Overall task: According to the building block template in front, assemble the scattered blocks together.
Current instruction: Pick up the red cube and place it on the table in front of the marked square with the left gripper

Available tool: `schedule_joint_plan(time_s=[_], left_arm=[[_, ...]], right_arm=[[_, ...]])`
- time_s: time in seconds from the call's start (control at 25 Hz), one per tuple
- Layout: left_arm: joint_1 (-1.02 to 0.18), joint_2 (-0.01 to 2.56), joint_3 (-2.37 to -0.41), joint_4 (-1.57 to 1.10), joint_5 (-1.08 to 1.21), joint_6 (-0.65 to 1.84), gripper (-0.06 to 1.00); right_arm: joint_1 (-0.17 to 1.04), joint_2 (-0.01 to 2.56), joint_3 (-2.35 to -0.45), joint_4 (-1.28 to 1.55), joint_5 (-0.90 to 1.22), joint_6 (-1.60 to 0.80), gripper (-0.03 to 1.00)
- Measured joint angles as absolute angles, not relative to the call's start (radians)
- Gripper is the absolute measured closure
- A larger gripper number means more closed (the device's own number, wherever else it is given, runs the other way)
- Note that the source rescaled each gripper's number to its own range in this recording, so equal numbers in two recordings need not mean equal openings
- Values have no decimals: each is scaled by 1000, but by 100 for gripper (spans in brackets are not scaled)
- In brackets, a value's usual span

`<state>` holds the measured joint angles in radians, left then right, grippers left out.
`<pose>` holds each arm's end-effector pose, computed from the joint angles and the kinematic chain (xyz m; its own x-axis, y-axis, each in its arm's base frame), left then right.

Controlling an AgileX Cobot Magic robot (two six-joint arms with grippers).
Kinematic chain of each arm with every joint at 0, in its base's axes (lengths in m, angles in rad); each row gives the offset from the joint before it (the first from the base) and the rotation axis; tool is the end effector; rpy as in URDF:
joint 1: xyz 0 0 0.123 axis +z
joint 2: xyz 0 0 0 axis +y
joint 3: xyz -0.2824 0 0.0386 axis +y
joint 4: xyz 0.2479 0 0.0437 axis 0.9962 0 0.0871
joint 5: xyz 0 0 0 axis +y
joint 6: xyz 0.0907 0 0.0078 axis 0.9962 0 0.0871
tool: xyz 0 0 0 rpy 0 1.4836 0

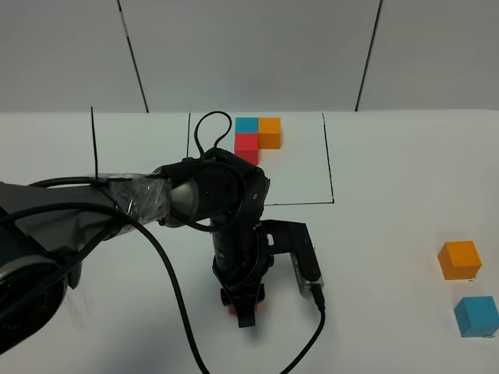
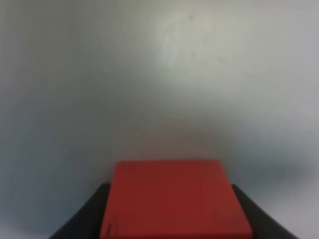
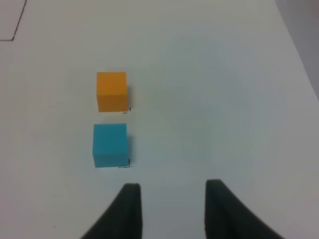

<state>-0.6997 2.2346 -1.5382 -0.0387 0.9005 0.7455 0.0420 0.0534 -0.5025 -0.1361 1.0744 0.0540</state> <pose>0.3257 -0.2778 0.1053 -0.1473 0.9869 -0.0661 0.9887 0.1487 0.0179 0.0026 -0.0108 0.2775 -0.5094 -0.0325 -0.8599 0.0552 0.9960 -0.0703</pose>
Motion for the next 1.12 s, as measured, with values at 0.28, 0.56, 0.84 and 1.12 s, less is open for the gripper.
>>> schedule_joint_plan(time_s=[0.28, 0.56, 0.84, 1.12], left_arm=[[-700, 2235, -1539, -40, 902, 745, 94], [-700, 2235, -1539, -40, 902, 742, 92], [-700, 2235, -1539, -68, 900, 728, 36], [-703, 2234, -1540, -70, 894, 697, 1]], right_arm=[[42, 53, -502, -136, 1074, 54, 97], [42, 53, -502, -136, 1074, 54, 97], [42, 53, -502, -136, 1074, 54, 97], [42, 53, -502, -136, 1074, 54, 97]])
